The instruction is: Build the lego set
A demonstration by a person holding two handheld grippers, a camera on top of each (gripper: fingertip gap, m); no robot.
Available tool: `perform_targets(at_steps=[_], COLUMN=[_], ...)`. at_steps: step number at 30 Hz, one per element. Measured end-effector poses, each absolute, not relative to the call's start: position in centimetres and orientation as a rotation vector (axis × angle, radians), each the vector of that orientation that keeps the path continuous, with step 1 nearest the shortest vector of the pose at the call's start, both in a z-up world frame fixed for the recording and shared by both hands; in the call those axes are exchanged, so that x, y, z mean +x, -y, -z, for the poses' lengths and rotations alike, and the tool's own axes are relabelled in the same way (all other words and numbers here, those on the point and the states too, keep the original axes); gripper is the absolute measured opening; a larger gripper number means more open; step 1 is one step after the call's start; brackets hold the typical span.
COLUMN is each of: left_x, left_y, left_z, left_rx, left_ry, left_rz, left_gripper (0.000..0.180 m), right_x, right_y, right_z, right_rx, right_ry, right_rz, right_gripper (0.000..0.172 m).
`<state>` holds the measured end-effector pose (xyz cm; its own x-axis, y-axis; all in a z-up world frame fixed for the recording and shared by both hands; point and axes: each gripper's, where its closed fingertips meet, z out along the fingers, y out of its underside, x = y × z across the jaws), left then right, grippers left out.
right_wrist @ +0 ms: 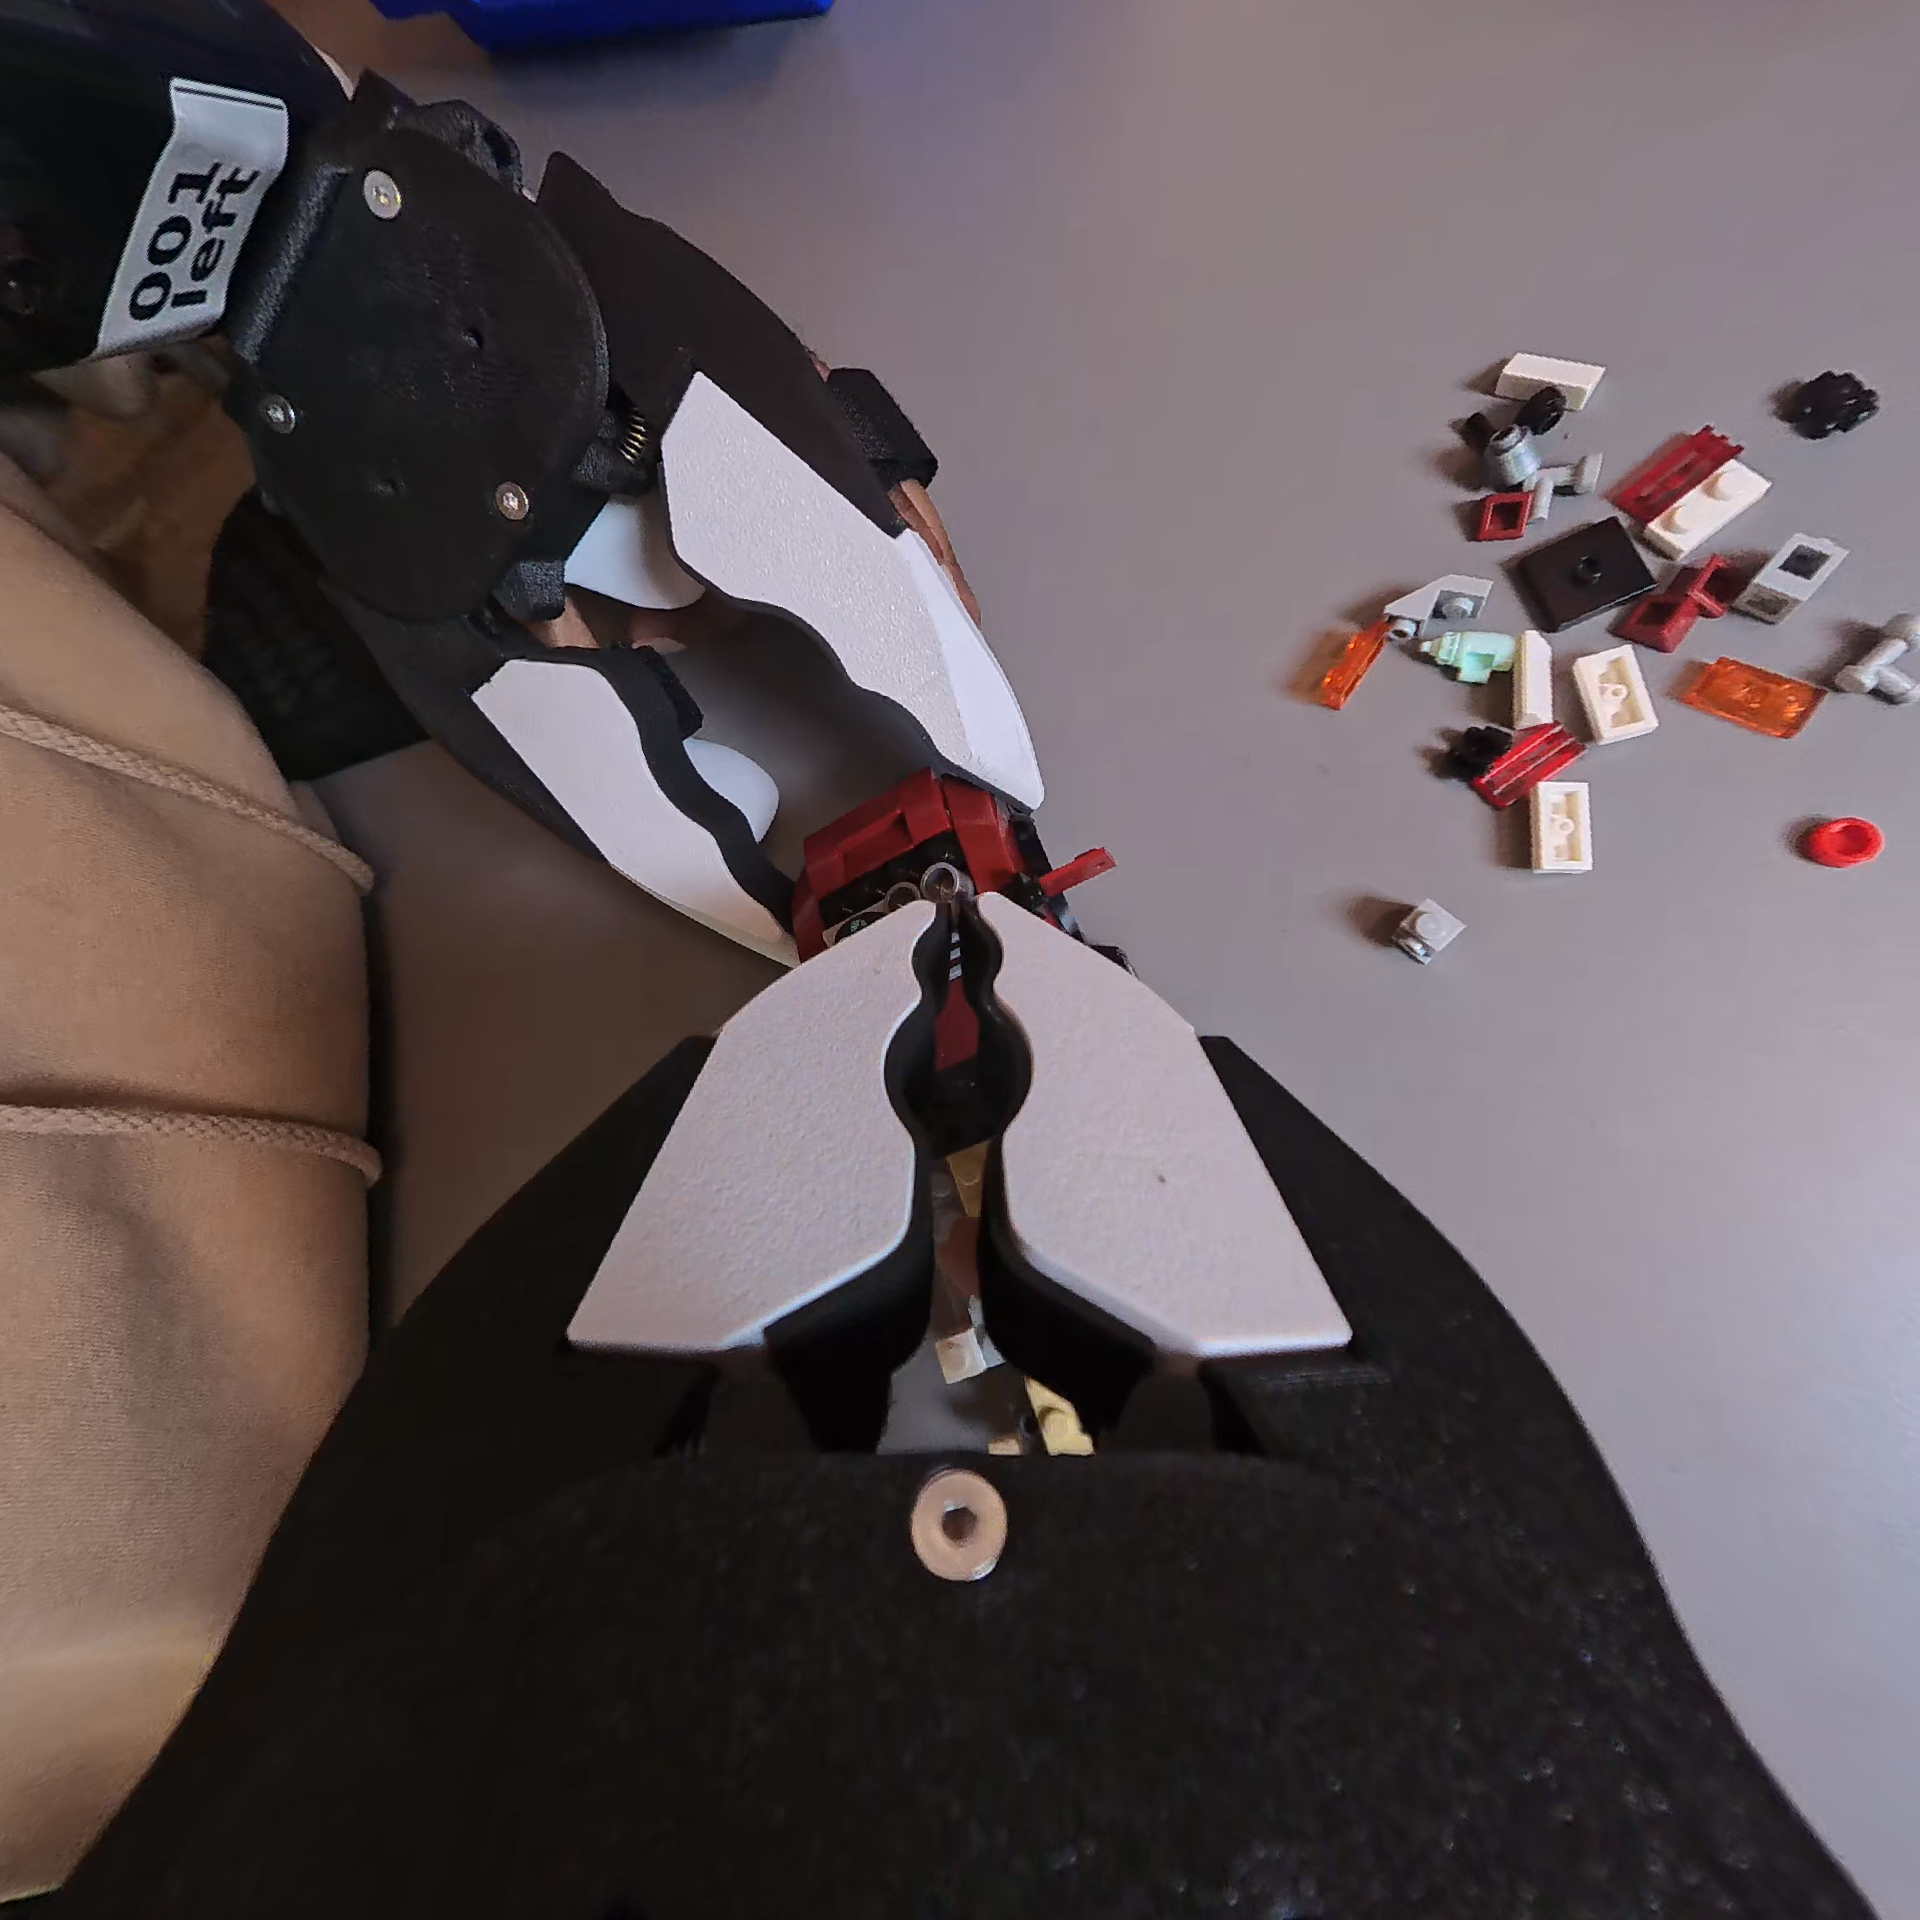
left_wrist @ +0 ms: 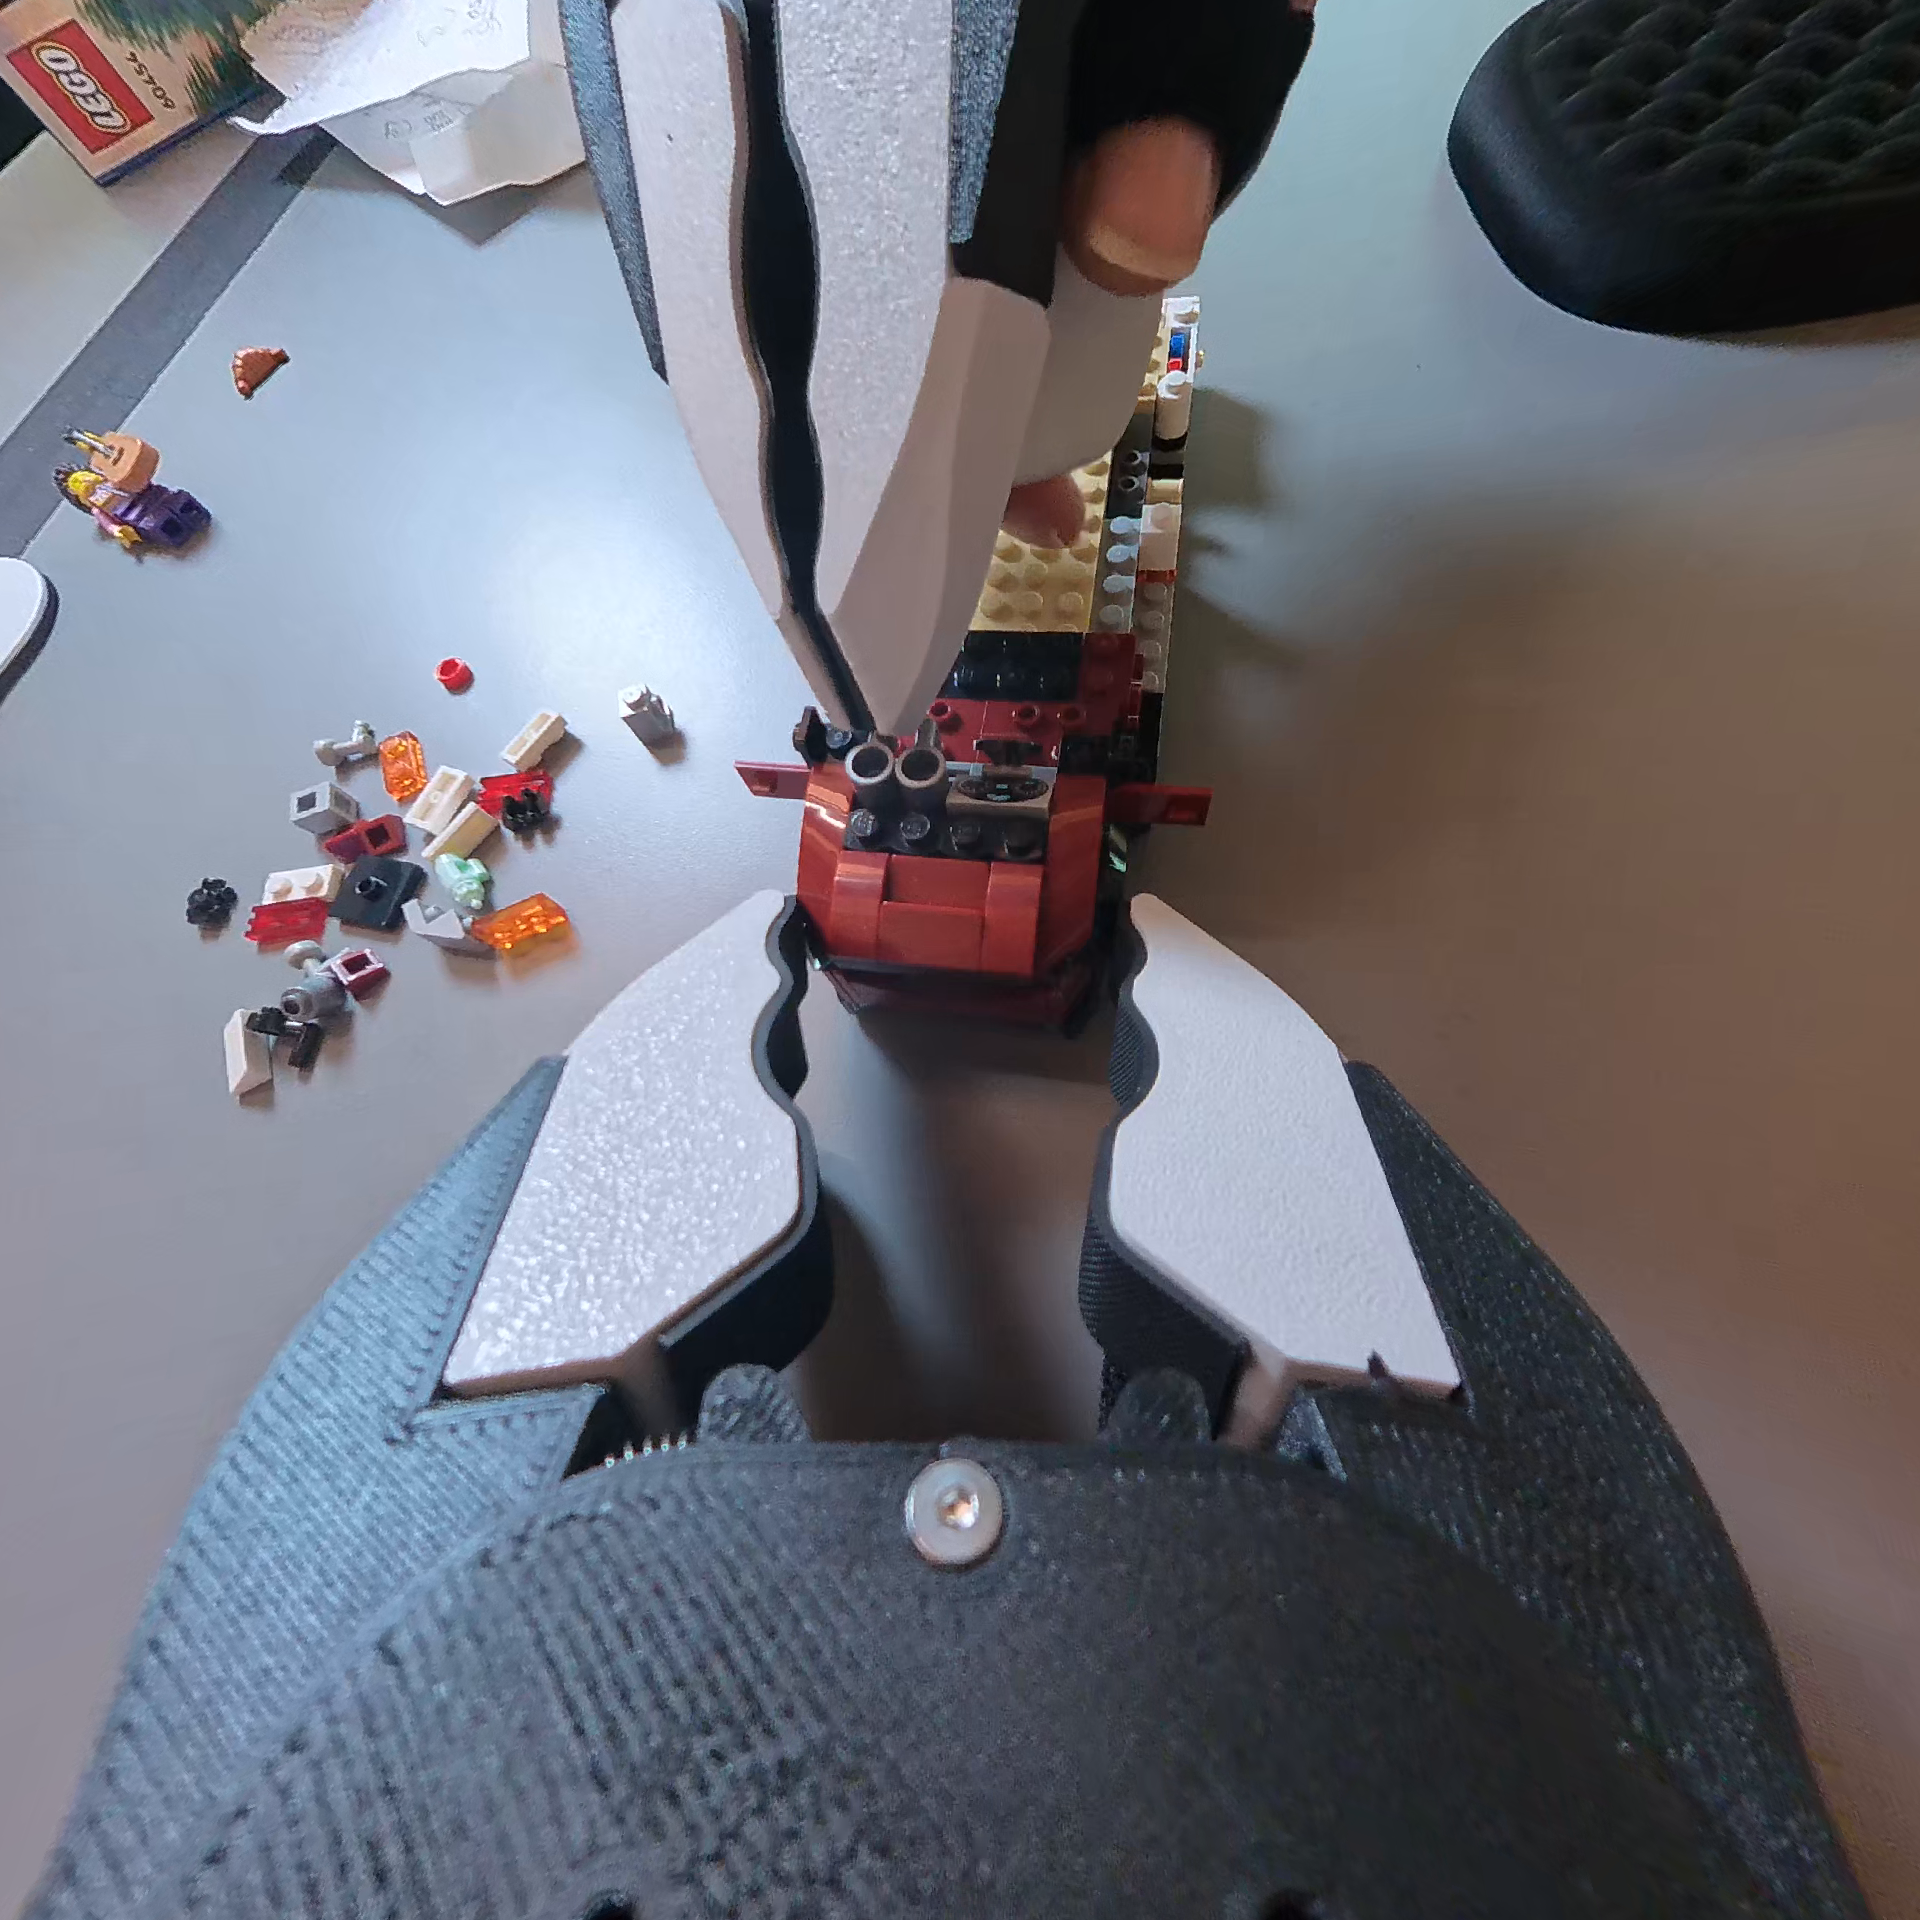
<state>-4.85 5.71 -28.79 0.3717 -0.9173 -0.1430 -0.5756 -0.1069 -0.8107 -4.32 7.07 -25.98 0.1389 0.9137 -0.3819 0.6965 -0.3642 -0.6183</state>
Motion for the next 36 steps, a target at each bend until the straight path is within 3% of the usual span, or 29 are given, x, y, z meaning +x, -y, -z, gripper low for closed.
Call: perform_targets(at_steps=[9, 36], left_x=[-4.8, -4.8], left_y=[-5.7, -5.7], left_z=[28.8, 28.8], left_rx=[-1.795, -1.794], left_ry=[-1.311, -1.312], left_rz=[0.518, 0.516], left_gripper=[0.057, 0.057], right_x=[-3.7, -4.1], right_y=[-6.5, -6.6], right_z=[25.8, 25.1], right_rx=[-1.821, -1.802], right_ry=[1.707, 1.693], right_rz=[-0.903, -0.857], right_gripper=[0.003, 0.004])
